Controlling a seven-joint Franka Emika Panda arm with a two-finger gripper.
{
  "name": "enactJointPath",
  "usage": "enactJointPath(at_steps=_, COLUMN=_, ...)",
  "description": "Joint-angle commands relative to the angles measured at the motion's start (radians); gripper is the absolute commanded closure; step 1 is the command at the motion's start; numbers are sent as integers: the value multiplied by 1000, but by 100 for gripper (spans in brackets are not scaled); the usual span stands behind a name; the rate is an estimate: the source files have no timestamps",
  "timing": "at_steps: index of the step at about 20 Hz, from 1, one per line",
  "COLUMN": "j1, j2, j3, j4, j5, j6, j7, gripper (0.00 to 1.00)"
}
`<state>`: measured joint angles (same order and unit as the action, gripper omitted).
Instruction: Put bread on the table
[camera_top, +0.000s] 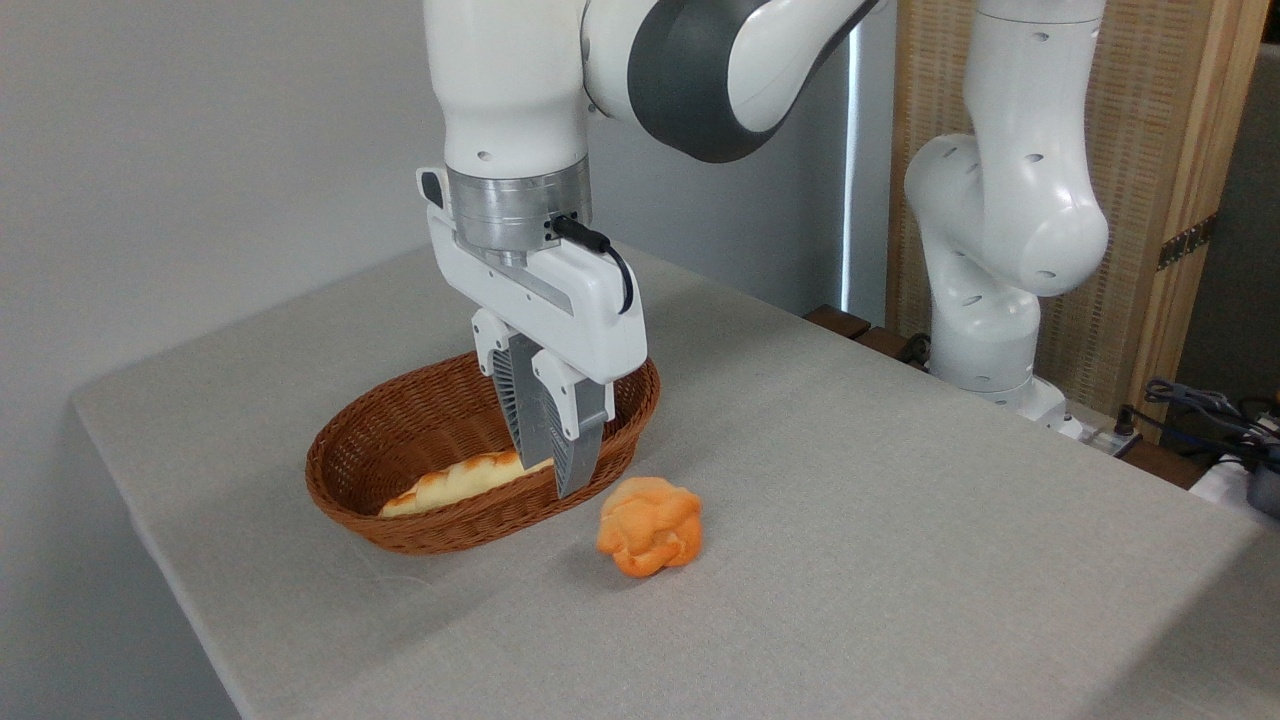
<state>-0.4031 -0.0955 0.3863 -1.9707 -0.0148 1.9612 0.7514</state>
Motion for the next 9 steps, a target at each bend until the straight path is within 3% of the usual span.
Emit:
enactJointPath(at_steps=1, j1=-5, j2=-1, j3=0, j4=16, j5=18, j6=-22, j7=-18, gripper=0)
enactJointPath(at_steps=9, j1=-3, j2=-7, j3=29, j4=58, j5=15, j6=-22, j7=-20, gripper=0)
